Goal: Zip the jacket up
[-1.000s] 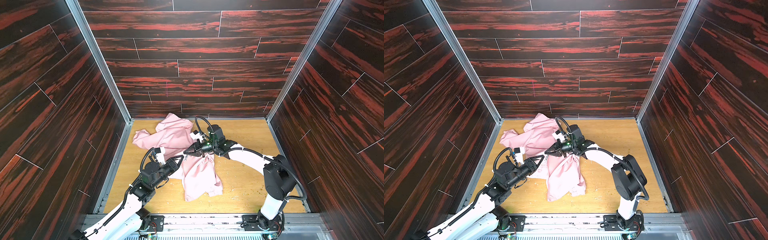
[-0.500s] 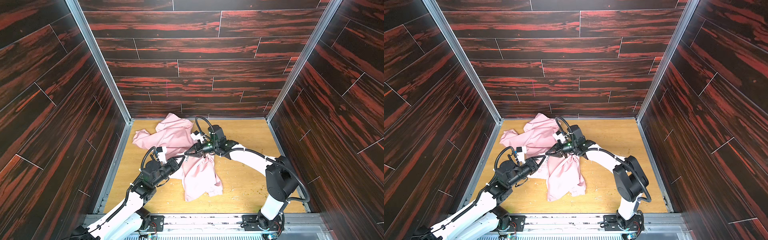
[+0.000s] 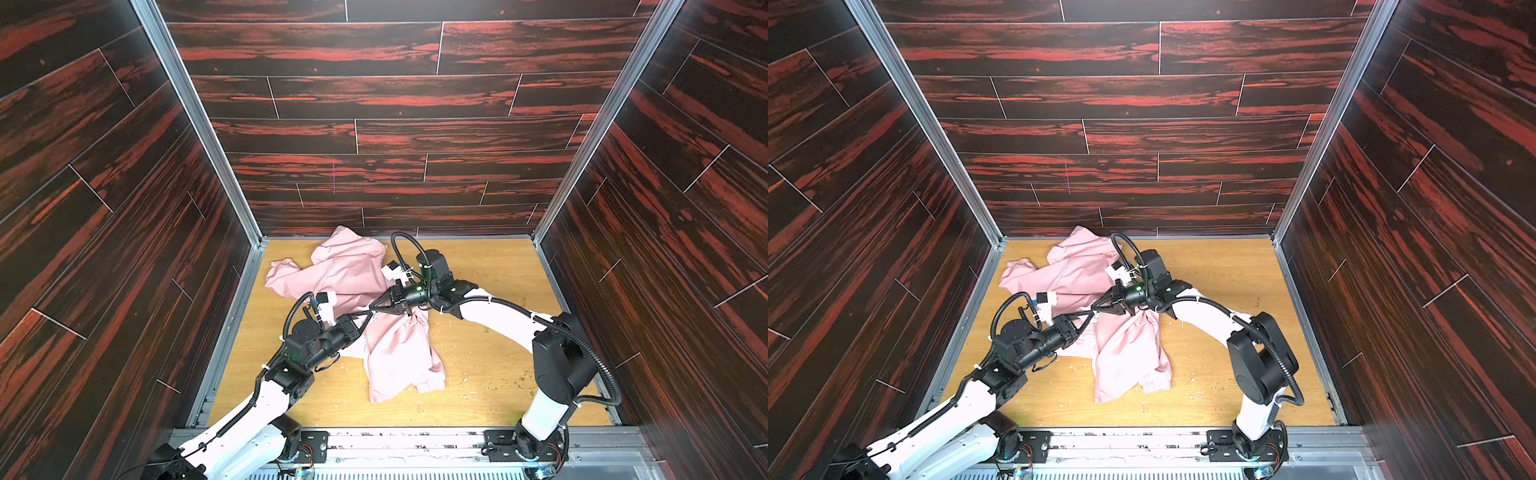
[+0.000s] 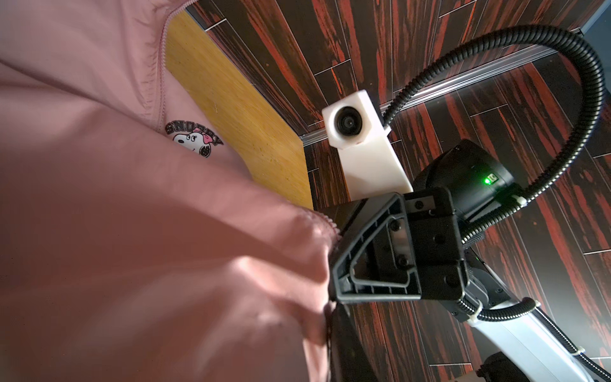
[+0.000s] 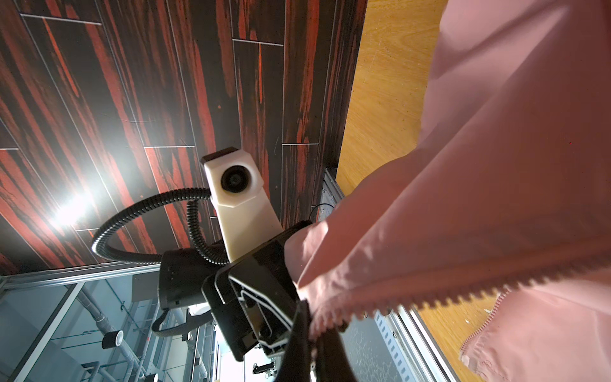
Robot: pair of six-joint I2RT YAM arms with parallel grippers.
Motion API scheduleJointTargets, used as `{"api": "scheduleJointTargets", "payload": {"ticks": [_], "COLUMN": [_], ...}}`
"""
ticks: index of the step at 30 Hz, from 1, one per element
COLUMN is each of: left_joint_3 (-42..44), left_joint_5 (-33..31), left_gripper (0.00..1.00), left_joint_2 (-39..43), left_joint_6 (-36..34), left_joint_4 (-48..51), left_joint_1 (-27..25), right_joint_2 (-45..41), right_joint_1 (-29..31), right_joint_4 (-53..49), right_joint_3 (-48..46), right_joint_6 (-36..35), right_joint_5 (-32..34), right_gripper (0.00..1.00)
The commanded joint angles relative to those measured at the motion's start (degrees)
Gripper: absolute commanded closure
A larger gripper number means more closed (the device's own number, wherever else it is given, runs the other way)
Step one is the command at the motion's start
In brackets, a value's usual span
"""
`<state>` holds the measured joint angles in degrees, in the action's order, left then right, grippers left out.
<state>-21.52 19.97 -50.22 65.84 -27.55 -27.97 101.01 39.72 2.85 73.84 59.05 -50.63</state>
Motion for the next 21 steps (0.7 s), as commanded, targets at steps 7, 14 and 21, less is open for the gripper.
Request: {"api": "scheduleJointTargets", "payload": {"ticks": [7, 14, 21], "left_joint_3": [0.25, -0.40, -0.45], "left_joint_5": [1.50, 2.55, 3.18], "left_gripper": [0.90, 0.95, 0.91], "left_joint_2": [0.47, -0.40, -0.23], "left_joint_6": [0.28, -0.05, -0.16], "left_joint_4": [-3.06, -2.78, -2.43], "left_joint_1": [0.28, 0.21, 0.31], "right_joint_2": [-2.82, -3.10, -3.11], "right_joint_1": [-0.08, -0.06, -0.09], "right_joint_4": [-0.03, -0.04, -0.04], "right_joint_3": [-0.54, -0.81, -0.76], "right_joint_6": [-0.69, -0.64, -0.65], "right_joint_5": [-0.99, -0.87, -0.80], "right_gripper": [1.00, 1.00, 1.00]}}
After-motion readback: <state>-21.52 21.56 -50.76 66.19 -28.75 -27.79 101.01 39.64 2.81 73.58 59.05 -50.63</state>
